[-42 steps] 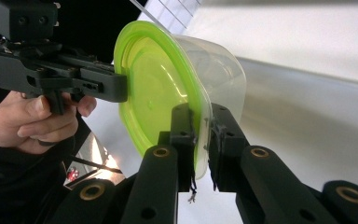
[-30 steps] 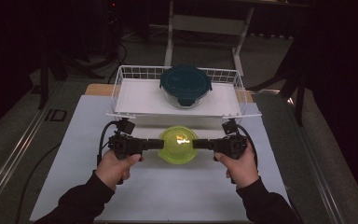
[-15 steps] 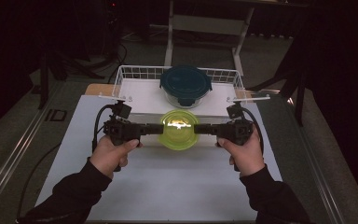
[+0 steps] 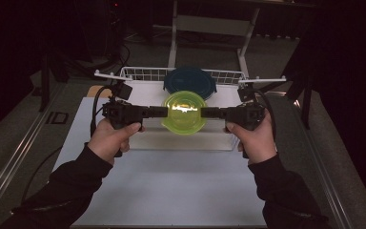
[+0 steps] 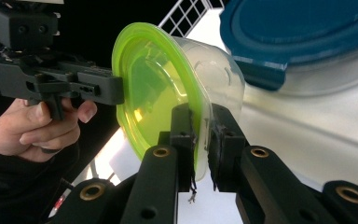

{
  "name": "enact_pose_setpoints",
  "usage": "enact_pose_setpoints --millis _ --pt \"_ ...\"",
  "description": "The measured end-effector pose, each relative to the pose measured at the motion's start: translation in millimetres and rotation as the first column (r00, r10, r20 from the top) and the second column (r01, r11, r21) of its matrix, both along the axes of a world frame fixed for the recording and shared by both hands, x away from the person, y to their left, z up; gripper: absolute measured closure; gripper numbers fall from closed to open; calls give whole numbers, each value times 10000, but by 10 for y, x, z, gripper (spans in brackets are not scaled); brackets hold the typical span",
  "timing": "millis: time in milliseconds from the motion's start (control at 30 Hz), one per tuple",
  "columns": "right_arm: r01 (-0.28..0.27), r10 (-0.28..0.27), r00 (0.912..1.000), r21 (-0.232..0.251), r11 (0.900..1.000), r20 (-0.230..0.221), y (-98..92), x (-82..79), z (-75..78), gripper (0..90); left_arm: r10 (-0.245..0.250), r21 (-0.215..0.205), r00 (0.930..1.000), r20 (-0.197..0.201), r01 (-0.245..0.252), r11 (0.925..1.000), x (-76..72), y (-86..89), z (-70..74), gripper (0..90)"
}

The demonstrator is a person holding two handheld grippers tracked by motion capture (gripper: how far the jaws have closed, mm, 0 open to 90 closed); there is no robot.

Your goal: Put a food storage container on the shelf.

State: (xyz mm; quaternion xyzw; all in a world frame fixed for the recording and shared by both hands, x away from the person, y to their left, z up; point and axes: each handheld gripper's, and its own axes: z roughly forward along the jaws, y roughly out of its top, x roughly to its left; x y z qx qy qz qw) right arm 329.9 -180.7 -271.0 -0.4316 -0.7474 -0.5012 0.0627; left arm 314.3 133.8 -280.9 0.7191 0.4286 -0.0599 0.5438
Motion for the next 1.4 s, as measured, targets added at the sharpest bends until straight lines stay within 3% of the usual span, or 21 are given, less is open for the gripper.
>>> enact_pose_setpoints --millis 267,467,900,1033,1233,1400 --pt "67 -68 9995 38 10000 313 29 116 255 813 44 68 9997 242 -45 10000 140 22 270 813" --pt "212 -214 9993 85 9997 318 32 261 389 813 114 -10 9996 263 -114 9999 305 13 375 814" --pt "754 -754 9971 43 9971 71 -11 640 461 812 349 -186 9992 -175 -352 9992 709 -71 376 813" --pt "949 -951 9954 -188 9953 -113 0 719 412 811 444 -68 9983 -368 -447 9990 786 -94 328 813" --pt "1065 -1071 9934 -171 9942 -404 -30 803 348 810 487 -49 9971 -589 -491 9988 883 -130 285 812" --pt "1141 -1155 9918 -279 9931 -556 -35 859 367 805 694 -6 9951 -702 -696 9976 946 -159 303 808"
